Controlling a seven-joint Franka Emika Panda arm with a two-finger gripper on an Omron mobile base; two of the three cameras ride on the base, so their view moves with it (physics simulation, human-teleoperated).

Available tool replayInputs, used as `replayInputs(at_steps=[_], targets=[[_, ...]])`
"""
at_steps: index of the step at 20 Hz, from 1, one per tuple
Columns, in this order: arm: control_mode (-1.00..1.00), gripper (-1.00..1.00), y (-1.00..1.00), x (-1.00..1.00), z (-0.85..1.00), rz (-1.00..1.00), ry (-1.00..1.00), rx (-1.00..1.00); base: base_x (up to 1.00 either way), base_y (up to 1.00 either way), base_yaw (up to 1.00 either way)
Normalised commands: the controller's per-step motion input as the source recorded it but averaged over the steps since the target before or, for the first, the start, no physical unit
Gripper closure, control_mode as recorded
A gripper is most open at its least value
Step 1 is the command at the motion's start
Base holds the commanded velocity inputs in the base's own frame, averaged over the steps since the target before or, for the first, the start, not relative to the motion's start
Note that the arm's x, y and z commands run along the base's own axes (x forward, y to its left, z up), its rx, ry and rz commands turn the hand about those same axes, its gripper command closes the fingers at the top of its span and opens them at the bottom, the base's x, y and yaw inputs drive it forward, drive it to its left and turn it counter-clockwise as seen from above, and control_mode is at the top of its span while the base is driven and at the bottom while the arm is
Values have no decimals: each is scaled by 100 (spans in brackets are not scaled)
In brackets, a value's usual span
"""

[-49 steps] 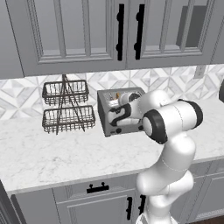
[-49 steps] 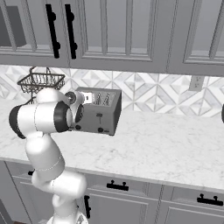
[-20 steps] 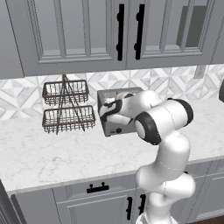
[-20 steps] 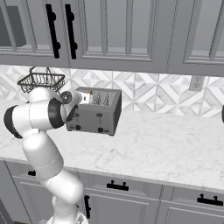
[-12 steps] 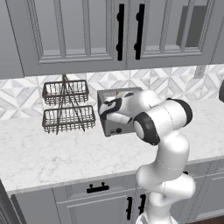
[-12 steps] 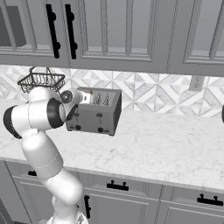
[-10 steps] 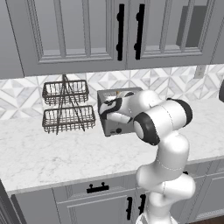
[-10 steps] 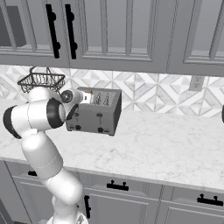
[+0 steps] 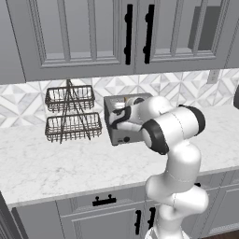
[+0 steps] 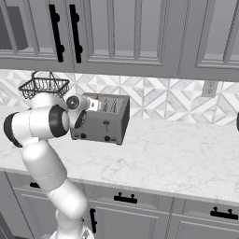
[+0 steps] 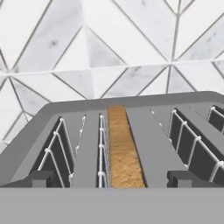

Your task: Start the toaster. Once the lever pops up, take the bread to the plate on the dining counter.

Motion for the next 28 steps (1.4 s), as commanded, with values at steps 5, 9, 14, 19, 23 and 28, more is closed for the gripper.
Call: replayInputs(at_steps=[5,9,14,19,23,28], targets=[[-100,-100,-13,0,-20,0,0,0,0,0,0],[-100,-100,0,0,-1,0,0,0,0,0,0],[-100,-100,0,0,0,0,0,0,0,0,0],[-100,-100,0,0,0,0,0,0,0,0,0],[-100,-100,0,0,0,0,0,0,0,0,0],[-100,-100,0,0,0,0,0,0,0,0,0]])
